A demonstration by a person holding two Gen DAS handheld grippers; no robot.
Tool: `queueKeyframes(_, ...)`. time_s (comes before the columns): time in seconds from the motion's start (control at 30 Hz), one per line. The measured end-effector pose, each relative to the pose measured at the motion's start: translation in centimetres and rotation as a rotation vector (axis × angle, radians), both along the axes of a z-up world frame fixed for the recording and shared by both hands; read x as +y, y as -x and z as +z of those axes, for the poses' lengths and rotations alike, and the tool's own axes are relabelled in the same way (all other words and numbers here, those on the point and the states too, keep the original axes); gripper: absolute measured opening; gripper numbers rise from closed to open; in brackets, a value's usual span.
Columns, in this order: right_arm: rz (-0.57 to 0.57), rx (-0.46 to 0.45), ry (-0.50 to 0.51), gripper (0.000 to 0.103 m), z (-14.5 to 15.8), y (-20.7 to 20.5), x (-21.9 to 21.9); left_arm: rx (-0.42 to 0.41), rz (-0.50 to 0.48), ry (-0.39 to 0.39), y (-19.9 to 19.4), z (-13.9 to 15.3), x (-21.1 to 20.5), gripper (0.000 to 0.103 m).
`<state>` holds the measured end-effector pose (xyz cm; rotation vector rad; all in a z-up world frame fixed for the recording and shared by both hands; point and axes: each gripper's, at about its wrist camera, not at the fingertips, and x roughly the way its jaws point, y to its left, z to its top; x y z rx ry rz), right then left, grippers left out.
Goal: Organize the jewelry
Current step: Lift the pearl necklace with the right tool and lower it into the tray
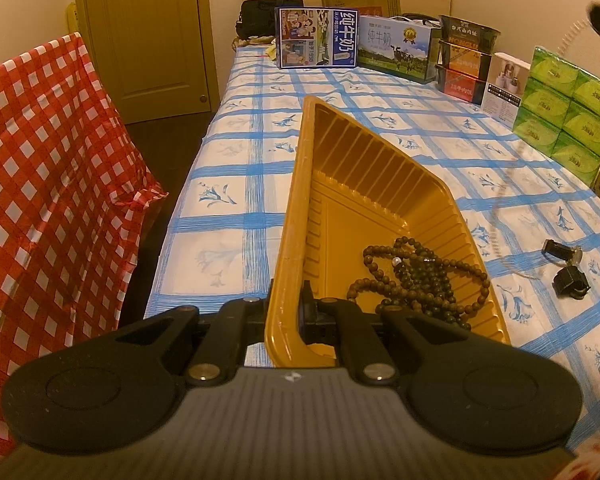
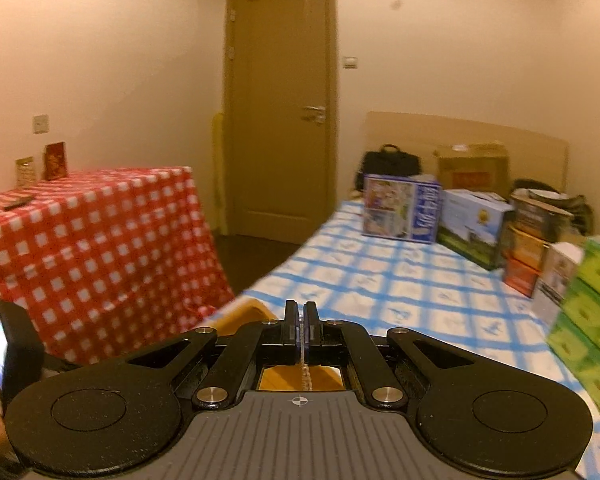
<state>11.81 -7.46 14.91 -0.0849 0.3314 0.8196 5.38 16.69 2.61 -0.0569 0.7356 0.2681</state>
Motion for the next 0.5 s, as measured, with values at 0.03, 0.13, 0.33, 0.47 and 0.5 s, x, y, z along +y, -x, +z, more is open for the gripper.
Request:
queueKeyframes(0.03,0.012,0.0,-0.004,0.001,0.1,0.0,0.5,0.0,0.0,0.0,0.0,0.0,0.1,0.006)
queueKeyframes(0.13,0.05,-0.002,-0.012,0.001,0.4,0.0,2.2,0.0,0.0,0.0,0.0,0.0,0.0,0.006)
queueKeyframes(0.33,0.117,0.02,-0.004,0.001,-0.4,-0.5,5.6,0.0,-0.001,0.004,-0.3,0.2,-0.2,0.006)
queueKeyframes(0.47,0.128,0.052,0.034,0.001,-2.2,-1.4,7.5,0.0,-0.001,0.005,-0.3,0.2,-0.3,0.006)
queueKeyframes(0.5,0.125,0.062,0.04,0.001,-2.6,-1.6,7.8,0.0,-0.001,0.005,-0.3,0.2,-0.3,0.006)
